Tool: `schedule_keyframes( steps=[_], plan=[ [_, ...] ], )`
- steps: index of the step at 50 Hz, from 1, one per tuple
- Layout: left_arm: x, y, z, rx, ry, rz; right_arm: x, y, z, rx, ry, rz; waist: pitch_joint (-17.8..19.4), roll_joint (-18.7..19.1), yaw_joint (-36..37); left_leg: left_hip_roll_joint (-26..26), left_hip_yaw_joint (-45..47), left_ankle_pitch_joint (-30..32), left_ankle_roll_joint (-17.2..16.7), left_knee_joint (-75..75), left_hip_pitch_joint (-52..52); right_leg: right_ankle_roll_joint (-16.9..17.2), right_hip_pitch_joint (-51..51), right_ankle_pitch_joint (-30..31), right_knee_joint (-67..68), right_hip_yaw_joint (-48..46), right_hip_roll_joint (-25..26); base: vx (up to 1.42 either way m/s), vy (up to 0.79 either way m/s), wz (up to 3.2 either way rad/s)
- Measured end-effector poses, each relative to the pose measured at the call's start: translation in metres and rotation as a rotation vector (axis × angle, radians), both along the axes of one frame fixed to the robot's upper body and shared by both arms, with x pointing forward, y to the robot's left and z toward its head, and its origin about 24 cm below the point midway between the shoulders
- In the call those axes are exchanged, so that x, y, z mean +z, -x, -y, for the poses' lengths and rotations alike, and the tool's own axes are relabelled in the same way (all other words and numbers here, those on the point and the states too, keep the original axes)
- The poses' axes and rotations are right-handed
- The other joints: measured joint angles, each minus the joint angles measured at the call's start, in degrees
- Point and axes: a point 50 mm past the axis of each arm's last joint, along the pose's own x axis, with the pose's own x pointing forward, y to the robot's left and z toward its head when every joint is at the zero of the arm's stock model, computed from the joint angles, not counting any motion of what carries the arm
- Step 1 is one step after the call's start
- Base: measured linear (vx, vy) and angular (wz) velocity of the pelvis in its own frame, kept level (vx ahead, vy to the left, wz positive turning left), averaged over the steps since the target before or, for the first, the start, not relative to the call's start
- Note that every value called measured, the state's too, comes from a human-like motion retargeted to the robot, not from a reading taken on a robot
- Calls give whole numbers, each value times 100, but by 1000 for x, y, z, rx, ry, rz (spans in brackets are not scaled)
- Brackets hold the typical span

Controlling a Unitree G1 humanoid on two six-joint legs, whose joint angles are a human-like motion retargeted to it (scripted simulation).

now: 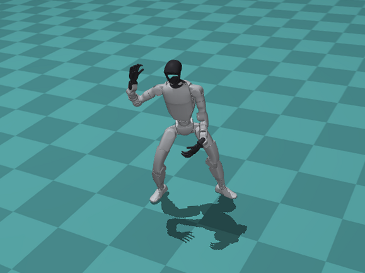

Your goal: Kungfu

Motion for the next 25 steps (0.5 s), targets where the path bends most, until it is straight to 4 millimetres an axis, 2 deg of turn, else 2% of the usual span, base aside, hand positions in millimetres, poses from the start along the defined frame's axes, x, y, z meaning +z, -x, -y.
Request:
schedule_keyframes(
  steps=[4,7,10,12,14,17,18,20,22,23,25],
  plan=[
    [-25,27,-34,35,-201,-115,-25,-28,35,-54,-109,-265,43,-27,409,38,-479,-173,30,341,-443,112,358,275,-395,-295,-20,5,33,77],
    [-42,52,-57,41,-369,-211,-66,-53,67,-53,-204,-537,95,-55,777,88,-947,-298,57,721,-894,188,681,475,-695,-554,-14,8,42,101],
    [-61,82,-75,17,-547,-348,-131,-71,98,-9,-325,-852,139,-17,1185,69,-1553,-411,131,1103,-1434,294,1098,687,-1017,-873,97,7,43,139],
    [-75,103,-83,-20,-679,-450,-191,-76,113,62,-445,-1062,106,0,1536,-11,-2003,-466,170,1319,-1806,369,1404,804,-1235,-1098,227,9,37,169],
    [-88,126,-86,-80,-802,-539,-257,-73,116,145,-612,-1236,60,-5,1903,-157,-2476,-485,192,1497,-2181,425,1725,906,-1443,-1335,379,13,42,196],
    [-108,167,-84,-175,-934,-681,-350,-56,94,241,-918,-1401,-69,-81,2620,-387,-3085,-500,111,1674,-2700,441,2126,1041,-1735,-1711,675,7,29,206],
    [-114,183,-82,-213,-954,-735,-377,-52,79,277,-1019,-1436,-138,-163,2932,-428,-3134,-549,79,1728,-2829,441,2233,1079,-1819,-1859,746,5,24,196],
    [-124,223,-82,-277,-972,-877,-416,-58,38,412,-1185,-1483,-238,-432,3561,-560,-3167,-709,113,1844,-2983,441,2466,1119,-1944,-2118,818,11,18,180],
    [-128,270,-88,-302,-960,-1054,-424,-95,-8,651,-1228,-1479,-184,-795,4174,-650,-3099,-879,206,1972,-3022,441,2664,1123,-2018,-2230,833,7,-5,138],
    [-127,295,-90,-302,-944,-1148,-415,-123,-27,782,-1193,-1462,-86,-959,4440,-690,-3057,-962,264,2032,-3009,441,2759,1121,-2038,-2258,820,-2,-13,106],
    [-123,345,-90,-298,-882,-1344,-370,-180,-55,1018,-1016,-1409,185,-1131,4844,-769,-3072,-1109,372,2117,-2954,404,2927,1111,-2063,-2305,813,-11,-10,73]
  ],
)
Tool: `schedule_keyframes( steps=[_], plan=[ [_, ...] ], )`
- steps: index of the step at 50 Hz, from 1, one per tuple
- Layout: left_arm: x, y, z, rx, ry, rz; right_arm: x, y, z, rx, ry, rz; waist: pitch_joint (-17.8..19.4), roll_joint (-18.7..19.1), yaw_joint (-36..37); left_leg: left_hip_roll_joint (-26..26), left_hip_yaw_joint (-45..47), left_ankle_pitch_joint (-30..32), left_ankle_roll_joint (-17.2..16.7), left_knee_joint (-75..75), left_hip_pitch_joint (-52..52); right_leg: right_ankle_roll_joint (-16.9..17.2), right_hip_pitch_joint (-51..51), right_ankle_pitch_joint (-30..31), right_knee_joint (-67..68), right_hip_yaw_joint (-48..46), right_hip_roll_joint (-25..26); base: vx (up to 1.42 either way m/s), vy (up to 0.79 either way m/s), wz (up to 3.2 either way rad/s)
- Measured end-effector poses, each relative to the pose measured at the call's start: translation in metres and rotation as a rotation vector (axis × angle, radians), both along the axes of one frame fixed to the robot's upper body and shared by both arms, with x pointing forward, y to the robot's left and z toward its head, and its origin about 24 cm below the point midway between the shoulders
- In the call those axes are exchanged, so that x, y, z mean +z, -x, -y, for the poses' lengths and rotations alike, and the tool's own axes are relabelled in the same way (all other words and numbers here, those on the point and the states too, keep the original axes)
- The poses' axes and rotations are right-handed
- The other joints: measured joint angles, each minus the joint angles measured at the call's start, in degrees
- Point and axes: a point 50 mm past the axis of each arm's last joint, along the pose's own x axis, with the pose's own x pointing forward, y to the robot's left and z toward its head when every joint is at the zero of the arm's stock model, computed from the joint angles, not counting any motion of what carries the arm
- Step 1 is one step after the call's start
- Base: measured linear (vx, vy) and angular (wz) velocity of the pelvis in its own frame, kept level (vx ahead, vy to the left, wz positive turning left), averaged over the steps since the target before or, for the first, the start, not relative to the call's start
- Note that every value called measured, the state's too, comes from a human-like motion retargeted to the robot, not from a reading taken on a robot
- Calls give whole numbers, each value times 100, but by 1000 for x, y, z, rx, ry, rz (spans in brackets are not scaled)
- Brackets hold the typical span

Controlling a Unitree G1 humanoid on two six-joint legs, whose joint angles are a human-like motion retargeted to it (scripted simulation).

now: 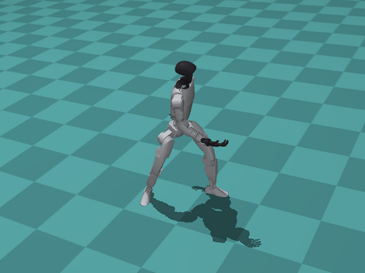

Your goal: Kungfu

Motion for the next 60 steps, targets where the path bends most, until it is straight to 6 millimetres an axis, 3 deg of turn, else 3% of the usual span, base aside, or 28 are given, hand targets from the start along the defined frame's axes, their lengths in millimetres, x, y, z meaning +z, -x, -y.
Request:
schedule_keyframes(
  steps=[2,4,6,8,10,12,15,18,20,22,23,25,27,29,32,35,38,42,48,50,51,53,55,58,60],
  plan=[
    [12,55,9,103,11,-204,72,-50,-26,163,31,236,234,-14,123,-27,-23,-113,83,90,14,-50,75,-14,-38,17,24,-11,-9,33],
    [34,110,25,174,49,-454,142,-75,-52,298,74,455,269,-40,105,-3,-13,-197,158,202,-28,-73,84,-4,-94,36,49,8,2,1],
    [60,156,47,210,127,-680,205,-80,-75,403,87,658,178,-164,68,64,41,-307,275,360,-151,-80,5,48,-174,51,44,29,8,-17],
    [79,184,75,240,240,-819,262,-73,-92,481,70,851,93,-368,3,202,231,-448,462,599,-337,-58,-157,143,-260,83,-11,26,3,-33],
    [86,194,104,271,361,-869,309,-58,-99,521,51,1016,99,-559,-60,352,533,-482,700,868,-512,0,-300,234,-326,82,-97,18,0,-33],
    [84,191,121,287,452,-861,344,-42,-93,499,64,1146,101,-662,-18,577,711,-435,742,1056,-639,36,-394,401,-469,1,-2,8,-8,-62],
    [74,174,122,243,553,-845,377,-23,-74,375,108,1251,1,-788,285,948,552,-318,391,1064,-900,36,-636,810,-722,-75,376,18,-3,-122],
    [61,152,109,133,615,-837,392,-12,-62,266,72,1289,-279,-1053,704,1588,679,-372,454,1189,-1337,36,-1301,1740,-1011,675,937,22,7,-196],
    [53,140,89,57,576,-799,383,-13,-54,228,-1,1276,-229,-919,295,1335,536,-716,577,1420,-1176,36,-1009,2279,-668,518,744,49,40,46],
    [44,129,82,40,531,-722,376,-16,-63,295,-93,1255,-410,-814,-71,1046,423,-1073,662,1480,-1040,36,-858,2973,-631,920,589,75,59,118],
    [41,125,79,49,516,-682,370,-18,-69,341,-140,1244,-448,-760,-334,785,420,-1250,726,1490,-881,36,-801,3166,-396,1474,455,74,50,145],
    [32,105,67,43,489,-607,364,-21,-78,413,-201,1230,-495,-557,-771,499,178,-1239,754,1209,-697,36,-910,3230,-84,2873,925,54,19,174],
    [26,85,48,-2,445,-565,357,-25,-80,460,-225,1207,-495,-267,-1303,120,-266,-1066,726,756,-423,36,-1007,2714,457,3758,1663,53,-2,244],
    [23,68,29,-75,393,-520,348,-29,-80,480,-234,1179,-514,-6,-1716,-165,-548,-875,762,268,-70,36,-1267,1987,1252,3983,2047,67,5,219],
    [19,45,7,-184,321,-443,336,-33,-76,475,-219,1141,-572,164,-1997,-388,-536,-686,838,-366,470,36,-1719,1154,2006,3943,2295,54,8,116],
    [16,30,-1,-222,287,-388,329,-34,-73,448,-189,1116,-553,203,-2201,-784,-490,-594,939,-967,1094,36,-2154,470,2275,4278,2468,49,12,86],
    [15,27,0,-195,287,-380,325,-35,-75,434,-163,1090,-485,229,-2570,-1289,-540,-576,1063,-1437,1657,36,-2651,66,2174,4633,2543,54,8,111],
    [12,30,12,-203,324,-385,318,-38,-80,448,-151,1051,-282,325,-3161,-2058,-767,-593,1292,-1968,2475,-60,-3073,-140,1448,4833,2078,46,12,126],
    [12,38,23,-240,373,-432,308,-43,-81,440,-155,1000,101,484,-3591,-2484,-1171,-919,1377,-2207,3671,-825,-2816,-8,-461,5555,2058,53,-16,74],
    [14,44,25,-252,385,-471,302,-47,-81,430,-159,961,177,556,-3699,-2559,-1321,-1089,1398,-2087,4031,-1219,-2509,390,-718,5331,2028,64,-29,62],
    [15,47,25,-262,384,-490,298,-49,-81,423,-166,937,136,596,-3683,-2533,-1325,-1157,1363,-1955,4115,-1453,-2399,267,-582,5088,2070,68,-33,42],
    [17,55,23,-285,366,-521,287,-53,-77,407,-180,892,-22,580,-3537,-2515,-1182,-1104,1224,-1616,4180,-1703,-2232,-29,-319,4692,2059,71,-34,17],
    [17,59,26,-292,349,-513,277,-56,-71,397,-184,859,-160,503,-3422,-2506,-948,-596,993,-1126,4092,-1709,-2066,-233,-247,4494,1973,69,-38,44],
    [12,60,41,-252,380,-458,269,-58,-70,398,-194,830,-212,330,-3663,-2399,-385,383,379,111,3627,-1635,-1657,-444,-427,4218,1712,48,-30,108],
    [12,64,50,-238,409,-453,265,-60,-70,388,-196,809,-240,156,-3679,-2127,346,717,-7,1123,3213,-1547,-1426,-480,-598,4167,1564,49,-31,66]
  ],
)
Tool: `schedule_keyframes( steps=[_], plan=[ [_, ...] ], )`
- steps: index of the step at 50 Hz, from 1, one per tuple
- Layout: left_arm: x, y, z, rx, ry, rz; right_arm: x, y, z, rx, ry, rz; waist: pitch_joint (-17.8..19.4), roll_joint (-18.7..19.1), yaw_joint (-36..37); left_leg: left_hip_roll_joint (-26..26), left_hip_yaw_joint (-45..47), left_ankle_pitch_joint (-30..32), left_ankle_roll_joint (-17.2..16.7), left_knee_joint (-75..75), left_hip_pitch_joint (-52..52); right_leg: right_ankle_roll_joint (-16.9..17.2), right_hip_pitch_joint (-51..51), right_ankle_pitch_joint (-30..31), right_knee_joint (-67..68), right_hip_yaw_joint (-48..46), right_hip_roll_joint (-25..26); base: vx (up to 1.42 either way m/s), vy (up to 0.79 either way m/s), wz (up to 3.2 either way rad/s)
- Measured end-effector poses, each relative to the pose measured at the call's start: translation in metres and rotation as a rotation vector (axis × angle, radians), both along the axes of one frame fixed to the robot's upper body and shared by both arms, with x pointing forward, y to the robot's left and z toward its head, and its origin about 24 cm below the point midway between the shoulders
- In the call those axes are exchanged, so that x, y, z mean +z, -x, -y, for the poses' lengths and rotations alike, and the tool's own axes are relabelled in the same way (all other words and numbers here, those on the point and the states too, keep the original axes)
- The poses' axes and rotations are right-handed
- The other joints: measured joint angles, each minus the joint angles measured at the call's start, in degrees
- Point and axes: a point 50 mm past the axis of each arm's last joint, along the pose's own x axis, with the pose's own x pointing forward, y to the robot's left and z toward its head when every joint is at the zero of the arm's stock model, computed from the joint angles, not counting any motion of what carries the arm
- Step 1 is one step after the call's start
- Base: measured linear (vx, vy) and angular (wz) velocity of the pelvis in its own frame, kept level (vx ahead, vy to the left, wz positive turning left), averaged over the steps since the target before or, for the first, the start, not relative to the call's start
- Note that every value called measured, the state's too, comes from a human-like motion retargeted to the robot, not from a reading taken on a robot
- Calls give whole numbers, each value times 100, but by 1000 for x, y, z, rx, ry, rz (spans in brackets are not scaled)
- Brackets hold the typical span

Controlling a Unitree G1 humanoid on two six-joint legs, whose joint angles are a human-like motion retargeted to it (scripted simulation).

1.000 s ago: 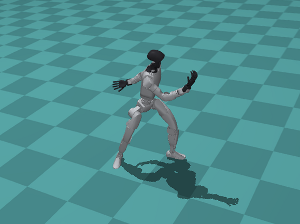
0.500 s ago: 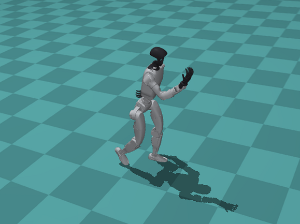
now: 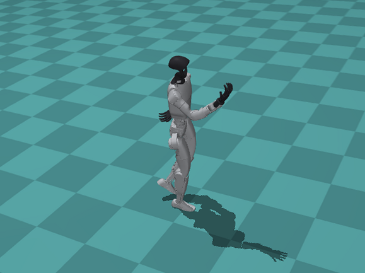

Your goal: Kungfu

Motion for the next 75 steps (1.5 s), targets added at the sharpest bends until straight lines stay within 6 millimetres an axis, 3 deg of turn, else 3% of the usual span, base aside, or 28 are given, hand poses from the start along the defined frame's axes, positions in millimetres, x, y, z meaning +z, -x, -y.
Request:
schedule_keyframes(
  steps=[2,5,7,15,20,26,30,33,35,37,39,41,44,47,49,51,54,57,58,59,60,62,65,67,69,72,73,75],
  plan=[
    [2,8,5,0,18,-25,-2,-1,0,-7,11,-11,-8,-165,121,121,400,-134,-114,627,-366,78,193,-46,-137,23,-31,41,-27,8],
    [9,27,12,21,17,-83,-2,-3,2,-21,44,-18,0,-262,357,3,371,-286,-559,759,-907,205,459,-131,-309,26,75,43,-27,-8],
    [15,42,16,63,8,-126,0,-2,5,-44,68,-5,36,-279,522,109,390,-424,-570,500,-1197,214,631,-205,-397,27,203,35,-22,-19],
    [59,112,34,210,-9,-403,14,5,11,-88,97,81,304,-344,1338,1006,509,-251,69,-2046,-1979,93,1379,-636,-570,322,658,55,-18,-45],
    [84,141,41,278,-42,-532,21,8,16,-101,80,109,377,-461,1568,1168,863,-623,225,-3511,-2265,299,1810,-863,-636,400,704,68,-7,-12],
    [85,145,46,403,-173,-479,15,6,16,-142,130,99,214,-764,1618,1268,1510,-952,862,-3094,-2355,922,1985,-557,-450,434,563,81,-3,-14],
    [68,127,27,472,-327,-340,-13,-3,24,-213,201,8,-80,-909,1576,1191,1633,-104,1023,-2872,-2263,1583,2118,393,-320,530,627,95,-5,-1],
    [44,86,-4,505,-422,-186,-58,-11,35,-279,296,-125,-442,-905,1559,1641,994,88,836,-2084,-2828,1583,1704,1736,213,323,1157,86,-39,17],
    [22,40,-23,513,-445,-38,-97,-18,45,-324,386,-265,-456,-783,1646,1861,789,-201,836,-1728,-2792,1583,1460,2470,830,-29,1338,88,-24,-5],
    [4,-14,-40,508,-450,151,-150,-22,59,-343,484,-481,-571,-623,1628,1966,976,-536,939,-1681,-2501,1583,1157,2831,1491,-495,1298,87,2,16],
    [-8,-78,-56,485,-443,380,-213,-13,70,-308,588,-736,-707,-532,1498,1843,942,-736,1012,-1771,-2273,1583,803,2349,2021,-863,1077,96,20,41],
    [-10,-150,-67,427,-408,633,-278,14,80,-243,697,-1019,-747,-485,1335,1525,876,-857,1100,-1984,-1927,1583,476,1715,2354,-892,860,91,25,85],
    [9,-260,-68,274,-282,1013,-366,88,95,-130,846,-1510,-696,-255,911,948,530,-968,1224,-2433,-1214,1583,128,892,2387,-824,642,83,25,147],
    [56,-364,-45,77,-87,1412,-423,192,106,4,951,-1995,-469,-146,424,331,188,-1022,1339,-2840,-421,1557,-172,235,2276,-673,134,79,13,151],
    [107,-425,-22,-69,46,1711,-442,263,107,100,990,-2254,-294,-58,105,126,-36,-1084,1336,-2930,-53,1371,-422,38,2028,-606,-131,70,-4,123],
    [170,-471,2,-222,156,2020,-449,331,105,192,1009,-2447,-143,66,-208,24,-226,-1167,1281,-2932,217,1137,-685,25,1654,-476,-297,58,-10,94],
    [271,-503,36,-431,301,2482,-441,424,101,328,1018,-2635,114,256,-688,-72,-474,-1307,1170,-2883,631,826,-989,397,1009,-112,-453,59,-16,78],
    [365,-498,61,-636,453,2909,-415,509,92,485,1013,-2795,436,434,-1148,-97,-692,-1450,1048,-2888,1156,583,-1142,1003,329,357,-459,63,-27,54],
    [393,-490,66,704,-486,-3002,-404,536,86,548,1005,-2851,523,491,-1310,-89,-765,-1507,1006,-2890,1313,505,-1196,1064,119,501,-442,62,-35,45],
    [420,-481,70,718,-473,-2858,-390,561,80,613,986,-2910,588,539,-1471,-80,-830,-1574,971,-2883,1448,457,-1256,1074,-73,653,-426,57,-33,44],
    [444,-470,73,730,-460,-2721,-375,585,73,-657,-930,2873,642,584,-1632,-69,-891,-1646,938,-2873,1573,424,-1320,1057,-256,810,-409,53,-31,40],
    [481,-451,80,768,-436,-2498,-343,627,60,-712,-765,2785,707,699,-1895,-12,-985,-1808,885,-2864,1785,224,-1435,946,-522,1043,-341,56,-37,32],
    [514,-431,91,852,-421,-2300,-297,673,34,-727,-469,2698,713,828,-2202,56,-1108,-2069,845,-2828,2062,145,-1538,554,-647,1171,-302,63,-49,35],
    [525,-425,97,904,-413,-2246,-273,691,17,-677,-262,2668,667,842,-2401,63,-1198,-2169,775,-2817,2283,300,-1528,311,-480,1488,-207,66,-57,39],
    [531,-421,98,951,-389,-2204,-260,700,3,-568,-72,2659,592,763,-2590,3,-1266,-2182,676,-2799,2549,749,-1394,346,-305,1587,-164,75,-73,29],
    [532,-417,95,985,-329,-2126,-267,695,-8,-316,193,2706,288,713,-2847,-87,-1350,-2014,565,-2726,2700,1189,-1475,1431,-95,1366,-240,64,-77,39],
    [531,-416,95,986,-311,-2089,-277,688,-10,-216,288,2745,111,779,-2847,-66,-1339,-1898,543,-2698,2581,1175,-1749,1641,142,1310,-227,48,-67,42],
    [531,-416,96,971,-283,-2025,-310,665,-2,21,454,2873,48,853,-2870,33,-1334,-1609,527,-2698,2507,1005,-2072,1510,636,1107,-172,45,-55,55]
  ],
)
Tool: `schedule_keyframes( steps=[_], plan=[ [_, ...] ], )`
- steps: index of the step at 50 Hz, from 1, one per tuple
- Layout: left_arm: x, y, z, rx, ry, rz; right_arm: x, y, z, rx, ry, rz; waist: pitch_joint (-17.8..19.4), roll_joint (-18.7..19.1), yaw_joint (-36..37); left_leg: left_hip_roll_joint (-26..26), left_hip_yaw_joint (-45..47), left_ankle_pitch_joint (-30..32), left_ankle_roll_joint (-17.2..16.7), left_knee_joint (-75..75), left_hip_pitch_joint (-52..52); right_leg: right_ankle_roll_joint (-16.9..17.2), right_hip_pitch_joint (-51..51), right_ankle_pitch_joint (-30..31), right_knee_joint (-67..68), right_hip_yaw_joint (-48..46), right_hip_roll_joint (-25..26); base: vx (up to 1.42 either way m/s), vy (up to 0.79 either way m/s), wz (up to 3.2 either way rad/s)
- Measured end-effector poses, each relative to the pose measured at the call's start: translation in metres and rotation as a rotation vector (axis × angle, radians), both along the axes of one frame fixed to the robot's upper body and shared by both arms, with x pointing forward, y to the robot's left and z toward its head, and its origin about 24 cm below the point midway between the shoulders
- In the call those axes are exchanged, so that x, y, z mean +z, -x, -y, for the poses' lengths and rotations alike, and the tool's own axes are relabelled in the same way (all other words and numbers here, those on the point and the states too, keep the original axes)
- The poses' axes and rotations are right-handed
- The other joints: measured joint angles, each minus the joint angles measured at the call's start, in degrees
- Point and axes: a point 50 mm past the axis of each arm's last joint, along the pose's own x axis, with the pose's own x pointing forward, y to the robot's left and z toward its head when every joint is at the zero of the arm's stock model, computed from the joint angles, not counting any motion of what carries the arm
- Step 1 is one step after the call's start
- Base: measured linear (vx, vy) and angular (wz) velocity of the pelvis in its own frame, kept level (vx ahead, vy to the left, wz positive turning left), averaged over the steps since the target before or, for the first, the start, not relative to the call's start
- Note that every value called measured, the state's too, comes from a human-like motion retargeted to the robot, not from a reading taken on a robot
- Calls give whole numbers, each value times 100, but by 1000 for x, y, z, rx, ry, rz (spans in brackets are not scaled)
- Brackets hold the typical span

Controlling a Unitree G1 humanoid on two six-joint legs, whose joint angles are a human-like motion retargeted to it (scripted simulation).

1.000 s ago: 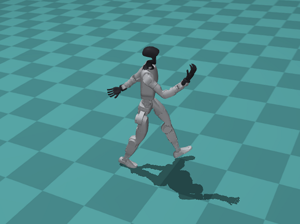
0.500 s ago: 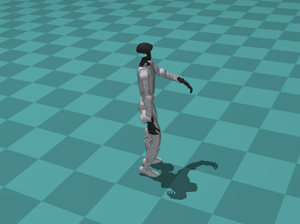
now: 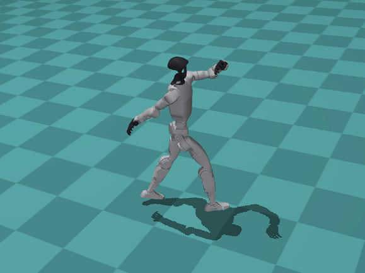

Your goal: Kungfu

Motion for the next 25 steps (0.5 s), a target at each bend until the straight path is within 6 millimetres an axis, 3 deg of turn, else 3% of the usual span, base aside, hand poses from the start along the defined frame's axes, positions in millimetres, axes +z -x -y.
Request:
schedule_keyframes(
  steps=[3,5,8,10,12,15,18,20,22,25],
  plan=[
    [1,-3,-3,2,20,14,-51,-54,38,-57,288,306,184,39,-235,149,-185,432,59,-52,15,-174,26,-525,515,-461,-203,35,-31,124],
    [3,-5,-5,-1,53,-3,-73,-93,69,-108,435,535,239,159,-337,307,-338,666,77,-39,-155,-245,-75,-896,906,-829,-437,37,-33,179],
    [4,-5,-3,-19,72,-14,-93,-149,114,-103,583,859,221,171,-65,475,-411,894,98,-52,-448,-401,-236,-1292,1338,-1309,-793,18,-30,171],
    [0,-7,1,-25,85,-22,-93,-183,143,-37,589,1084,124,75,254,530,-424,1022,47,-107,-681,-549,-424,-1576,1696,-1605,-1083,23,-43,180],
    [-11,-15,5,-17,115,-46,-79,-206,178,123,530,1269,70,-42,562,617,-517,1149,-69,-123,-958,-639,-567,-1823,2014,-1867,-1350,4,-36,203],
    [-41,-31,11,-14,190,-129,-43,-238,234,434,458,1391,133,-248,999,818,-720,1339,-447,-104,-1359,-681,-658,-2101,2329,-2119,-1606,2,-52,202],
    [-91,-47,23,-26,264,-291,-5,-280,275,650,415,1486,271,-509,1417,1147,-482,1470,-1229,-167,-1767,-663,-774,-2321,2596,-2313,-1793,-27,-42,195],
    [-127,-52,35,-40,299,-423,17,-316,290,735,384,1598,399,-803,1602,914,-109,1434,-1395,-195,-2107,-459,-957,-2327,2706,-2196,-2315,-41,-27,240],
    [-168,-54,46,-26,306,-560,33,-353,292,796,320,1724,518,-897,1801,1366,266,1202,-1279,-204,-2527,-506,-959,-2593,2882,-2570,-2376,-48,-62,243],
    [-222,-50,58,-6,337,-723,69,-420,287,968,219,1921,753,-996,2101,1818,2549,583,-171,-523,-2923,-482,-1110,-2808,3041,-2874,-2818,-38,-43,221]
  ],
)
